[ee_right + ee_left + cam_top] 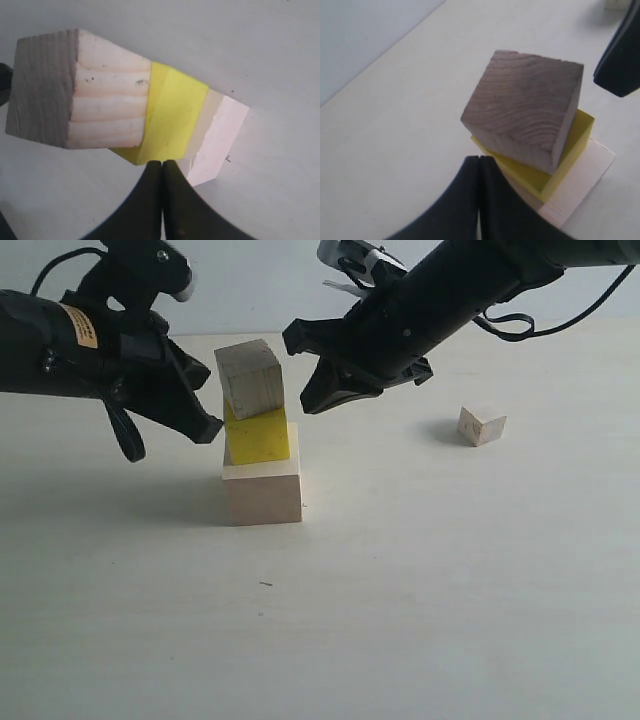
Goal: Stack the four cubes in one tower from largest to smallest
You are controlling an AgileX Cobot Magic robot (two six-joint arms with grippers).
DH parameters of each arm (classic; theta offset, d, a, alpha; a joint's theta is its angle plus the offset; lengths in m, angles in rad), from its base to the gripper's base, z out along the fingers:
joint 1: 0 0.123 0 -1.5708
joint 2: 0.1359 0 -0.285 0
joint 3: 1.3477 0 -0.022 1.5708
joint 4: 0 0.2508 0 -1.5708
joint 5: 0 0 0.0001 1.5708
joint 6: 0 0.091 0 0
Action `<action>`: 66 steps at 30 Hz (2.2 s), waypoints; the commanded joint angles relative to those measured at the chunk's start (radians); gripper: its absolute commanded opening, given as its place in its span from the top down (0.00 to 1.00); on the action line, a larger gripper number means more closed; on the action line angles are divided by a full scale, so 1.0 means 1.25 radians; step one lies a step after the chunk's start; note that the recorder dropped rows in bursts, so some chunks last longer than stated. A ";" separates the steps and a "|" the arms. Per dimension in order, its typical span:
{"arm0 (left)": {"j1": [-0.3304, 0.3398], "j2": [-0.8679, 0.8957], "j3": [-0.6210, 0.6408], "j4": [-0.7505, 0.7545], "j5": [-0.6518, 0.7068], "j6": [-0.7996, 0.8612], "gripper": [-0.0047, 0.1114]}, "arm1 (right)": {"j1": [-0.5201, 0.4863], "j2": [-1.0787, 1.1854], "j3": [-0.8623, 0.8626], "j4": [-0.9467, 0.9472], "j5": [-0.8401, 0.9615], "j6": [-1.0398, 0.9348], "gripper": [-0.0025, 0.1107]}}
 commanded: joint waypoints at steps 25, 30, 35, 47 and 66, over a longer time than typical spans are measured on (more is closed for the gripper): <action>-0.005 0.013 -0.005 -0.009 -0.038 0.009 0.96 | 0.001 -0.055 -0.002 0.073 0.039 -0.066 0.98; -0.005 0.013 -0.005 -0.009 -0.038 0.009 0.96 | 0.001 -0.055 -0.002 0.131 0.054 -0.109 0.98; -0.005 0.013 -0.005 -0.009 -0.038 0.009 0.96 | 0.001 -0.055 -0.002 0.129 0.060 -0.109 0.98; -0.005 0.013 -0.005 -0.009 -0.025 0.009 0.96 | 0.001 -0.018 -0.002 0.054 -0.034 -0.083 0.98; -0.005 0.013 -0.005 -0.009 -0.039 0.009 0.96 | 0.001 -0.005 -0.004 0.107 -0.050 -0.113 0.98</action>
